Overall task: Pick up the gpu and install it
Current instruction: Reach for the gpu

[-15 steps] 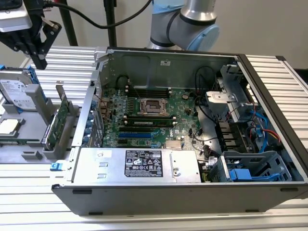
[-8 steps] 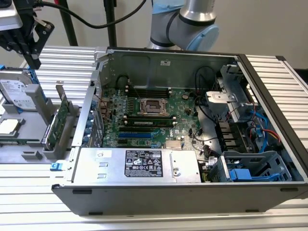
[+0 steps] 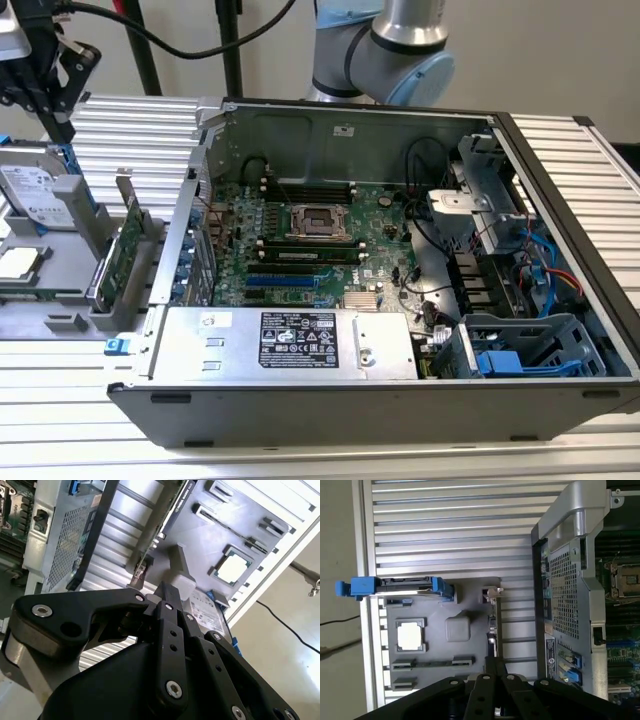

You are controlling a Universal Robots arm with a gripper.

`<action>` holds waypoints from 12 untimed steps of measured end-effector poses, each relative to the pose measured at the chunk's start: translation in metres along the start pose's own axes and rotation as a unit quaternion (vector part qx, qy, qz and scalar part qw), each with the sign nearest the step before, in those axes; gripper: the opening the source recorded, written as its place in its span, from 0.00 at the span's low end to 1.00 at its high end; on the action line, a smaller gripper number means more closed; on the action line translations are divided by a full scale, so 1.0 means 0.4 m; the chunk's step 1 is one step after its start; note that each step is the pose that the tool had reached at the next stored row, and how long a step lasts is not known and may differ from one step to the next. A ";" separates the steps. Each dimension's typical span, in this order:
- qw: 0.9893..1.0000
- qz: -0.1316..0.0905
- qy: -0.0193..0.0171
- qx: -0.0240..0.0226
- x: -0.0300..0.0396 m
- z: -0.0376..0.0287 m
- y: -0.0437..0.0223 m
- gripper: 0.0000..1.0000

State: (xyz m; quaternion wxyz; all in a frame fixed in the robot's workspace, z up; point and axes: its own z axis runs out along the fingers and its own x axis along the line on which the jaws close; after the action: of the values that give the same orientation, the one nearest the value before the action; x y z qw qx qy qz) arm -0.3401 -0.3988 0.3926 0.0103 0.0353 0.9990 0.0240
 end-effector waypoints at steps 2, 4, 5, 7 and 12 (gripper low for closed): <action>1.000 0.000 0.000 0.000 0.003 0.000 0.000 0.00; 1.000 0.000 0.000 0.000 0.007 0.000 -0.001 0.00; 1.000 0.000 0.000 0.000 0.007 0.000 -0.001 0.00; 1.000 0.000 0.000 0.000 0.008 0.000 -0.001 0.00; 1.000 0.000 0.000 0.000 0.007 -0.001 -0.009 0.00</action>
State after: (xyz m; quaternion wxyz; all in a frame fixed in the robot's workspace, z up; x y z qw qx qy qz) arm -0.3433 -0.4023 0.3926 0.0102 0.0353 0.9990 0.0240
